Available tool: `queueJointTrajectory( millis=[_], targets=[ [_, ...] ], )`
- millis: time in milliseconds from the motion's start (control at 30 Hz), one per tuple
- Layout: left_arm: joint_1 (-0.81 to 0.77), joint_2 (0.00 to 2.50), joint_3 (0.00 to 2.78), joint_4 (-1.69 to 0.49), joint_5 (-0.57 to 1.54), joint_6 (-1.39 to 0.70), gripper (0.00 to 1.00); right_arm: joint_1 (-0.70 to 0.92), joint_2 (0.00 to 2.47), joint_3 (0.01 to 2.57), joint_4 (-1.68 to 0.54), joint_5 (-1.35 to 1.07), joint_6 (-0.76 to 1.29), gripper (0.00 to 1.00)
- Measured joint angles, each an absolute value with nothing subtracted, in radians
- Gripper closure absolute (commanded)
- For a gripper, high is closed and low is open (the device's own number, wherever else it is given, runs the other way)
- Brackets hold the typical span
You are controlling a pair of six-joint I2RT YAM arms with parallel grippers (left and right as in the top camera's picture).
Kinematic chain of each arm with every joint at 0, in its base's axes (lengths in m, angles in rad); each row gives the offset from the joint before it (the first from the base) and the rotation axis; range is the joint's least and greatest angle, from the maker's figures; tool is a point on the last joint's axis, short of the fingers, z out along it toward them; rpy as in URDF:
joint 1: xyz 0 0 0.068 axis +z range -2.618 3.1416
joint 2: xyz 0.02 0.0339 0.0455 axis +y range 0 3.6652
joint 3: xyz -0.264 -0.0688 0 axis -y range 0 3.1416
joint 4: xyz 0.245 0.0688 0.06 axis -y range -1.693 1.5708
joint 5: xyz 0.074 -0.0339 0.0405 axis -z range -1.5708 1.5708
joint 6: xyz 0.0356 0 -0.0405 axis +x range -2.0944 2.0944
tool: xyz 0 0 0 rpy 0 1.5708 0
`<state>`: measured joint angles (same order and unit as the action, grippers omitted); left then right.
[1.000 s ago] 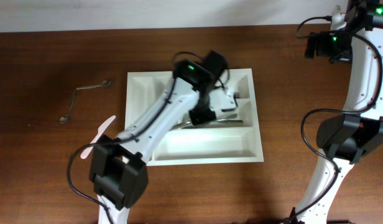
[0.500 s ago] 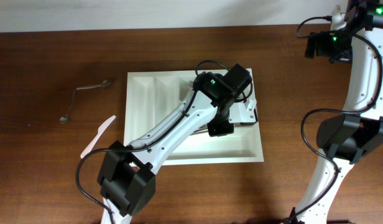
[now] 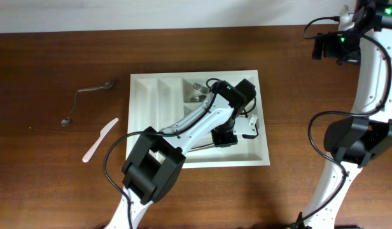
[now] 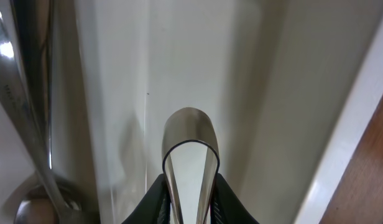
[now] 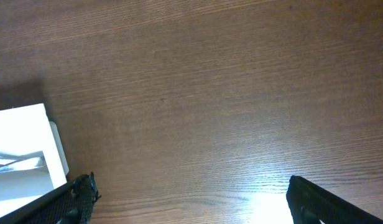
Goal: Pack container
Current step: 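Lower the tongs into the bottom compartment and open the left gripper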
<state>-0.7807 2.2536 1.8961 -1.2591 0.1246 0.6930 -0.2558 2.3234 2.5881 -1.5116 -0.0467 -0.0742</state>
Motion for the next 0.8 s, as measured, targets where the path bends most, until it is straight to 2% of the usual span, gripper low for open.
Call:
queueJointTrajectory(
  millis=[367, 500, 567, 667, 800],
  targets=[
    [-0.781, 2.254, 1.896, -1.248, 0.125, 0.693, 0.81, -0.256, 2.323, 2.588, -1.512, -0.047, -0.074, 0.01],
    [-0.781, 2.254, 1.896, -1.248, 0.133, 0.698, 0.69, -0.256, 2.323, 2.588, -1.512, -0.047, -0.075, 0.01],
    [-0.781, 2.254, 1.896, -1.248, 0.136, 0.698, 0.57, -0.256, 2.323, 2.588, -1.512, -0.047, -0.075, 0.01],
    [-0.781, 2.254, 1.896, -1.248, 0.142, 0.702, 0.5, -0.256, 2.323, 2.588, -1.512, -0.047, -0.074, 0.01],
    [-0.781, 2.254, 1.896, -1.248, 0.146, 0.7, 0.48, -0.256, 2.323, 2.588, -1.512, -0.047, -0.075, 0.01]
  ],
)
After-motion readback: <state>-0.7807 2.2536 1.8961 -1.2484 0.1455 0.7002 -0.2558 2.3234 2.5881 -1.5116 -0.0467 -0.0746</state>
